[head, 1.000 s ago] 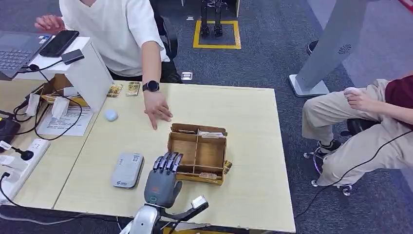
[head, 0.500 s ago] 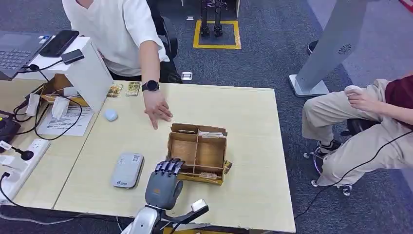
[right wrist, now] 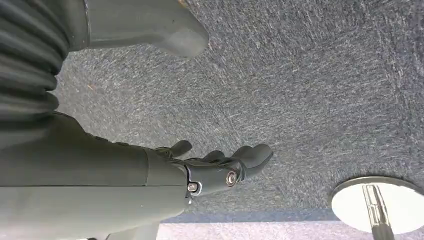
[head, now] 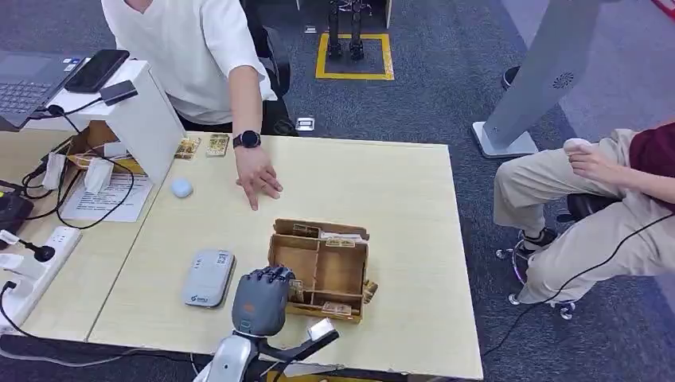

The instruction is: Pass the card to the sensor for recognition and then transmit it.

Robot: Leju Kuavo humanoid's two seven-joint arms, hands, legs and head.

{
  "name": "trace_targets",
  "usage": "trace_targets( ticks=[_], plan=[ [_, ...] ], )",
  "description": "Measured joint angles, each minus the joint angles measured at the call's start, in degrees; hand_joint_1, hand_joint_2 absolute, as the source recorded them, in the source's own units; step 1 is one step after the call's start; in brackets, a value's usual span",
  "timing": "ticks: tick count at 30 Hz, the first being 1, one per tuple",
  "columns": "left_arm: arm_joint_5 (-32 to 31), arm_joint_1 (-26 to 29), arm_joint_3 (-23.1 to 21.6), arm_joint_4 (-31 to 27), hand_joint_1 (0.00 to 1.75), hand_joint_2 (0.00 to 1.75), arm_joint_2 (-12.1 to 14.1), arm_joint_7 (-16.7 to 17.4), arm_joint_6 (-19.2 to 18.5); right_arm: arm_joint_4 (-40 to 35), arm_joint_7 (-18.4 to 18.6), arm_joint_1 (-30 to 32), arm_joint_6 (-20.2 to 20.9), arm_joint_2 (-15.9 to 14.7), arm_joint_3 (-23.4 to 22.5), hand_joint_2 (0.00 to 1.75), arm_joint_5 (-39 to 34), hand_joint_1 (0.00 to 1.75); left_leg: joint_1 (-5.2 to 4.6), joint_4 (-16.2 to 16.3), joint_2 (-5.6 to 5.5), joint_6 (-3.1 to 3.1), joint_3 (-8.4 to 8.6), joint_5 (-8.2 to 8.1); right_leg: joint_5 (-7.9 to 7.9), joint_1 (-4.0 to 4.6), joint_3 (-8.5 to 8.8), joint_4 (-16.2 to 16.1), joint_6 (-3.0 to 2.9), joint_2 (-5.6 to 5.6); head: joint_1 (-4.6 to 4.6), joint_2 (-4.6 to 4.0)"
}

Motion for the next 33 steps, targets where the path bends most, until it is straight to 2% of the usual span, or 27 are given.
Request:
trace_targets(
  ticks=[5, 19, 22, 25, 30, 33],
  plan=[
    [0.00, 0.51, 1.20, -1.20, 1.75, 1.75, -0.33, -1.44, 0.00, 0.00, -0.37, 0.01, 0.00, 0.00, 0.00, 1.75, -0.04, 0.00, 0.00, 0.00, -0.01, 0.00, 0.00, 0.00, 0.00, 0.00, 0.00, 0.00, 0.00, -0.01, 0.02, 0.00],
    [2.04, 1.66, 3.89, -1.74, 1.75, 1.75, -1.31, -2.84, 0.00, 0.00, -0.46, 0.01, 0.00, 0.02, -0.02, 1.75, 0.48, 0.00, 0.00, 0.00, -0.01, 0.00, 0.00, 0.00, 0.00, 0.00, 0.00, 0.00, 0.00, -0.01, 0.02, -0.02],
    [5.12, 2.16, 4.87, -2.80, 1.75, 1.75, -1.92, -4.44, 0.00, 0.00, -0.57, 0.05, 0.00, 0.02, -0.28, 1.75, 0.96, 0.00, 0.00, 0.00, -0.01, 0.00, 0.00, 0.00, 0.00, 0.00, -0.01, 0.00, 0.00, -0.01, 0.02, -0.02],
    [9.95, 2.49, 7.26, -5.09, 1.75, 1.75, -3.02, -7.96, 0.00, 0.02, -0.70, 0.16, 0.00, 0.02, -1.36, 1.75, 1.29, 0.00, 0.00, 0.00, -0.01, 0.00, -0.01, 0.00, 0.00, 0.00, -0.01, 0.00, 0.00, -0.01, 0.02, -0.02],
    [11.30, 2.65, 9.81, -7.17, 1.75, 1.75, -4.06, -9.33, 0.00, 0.02, -0.72, 0.21, 0.00, 0.02, -1.99, 1.75, 1.44, 0.00, 0.00, 0.00, -0.01, -0.01, 0.01, 0.01, 0.00, 0.00, 0.00, 0.00, 0.00, -0.01, 0.02, 0.00],
    [13.47, 3.01, 11.65, -8.96, 1.75, 1.75, -5.09, -12.46, 0.00, 0.02, -0.76, 0.34, 0.00, 0.02, -2.58, 1.75, 1.49, 0.00, 0.00, 0.00, -0.01, -0.01, 0.00, 0.01, 0.00, 0.00, 0.00, 0.00, 0.00, -0.02, 0.04, 0.00]
  ],
)
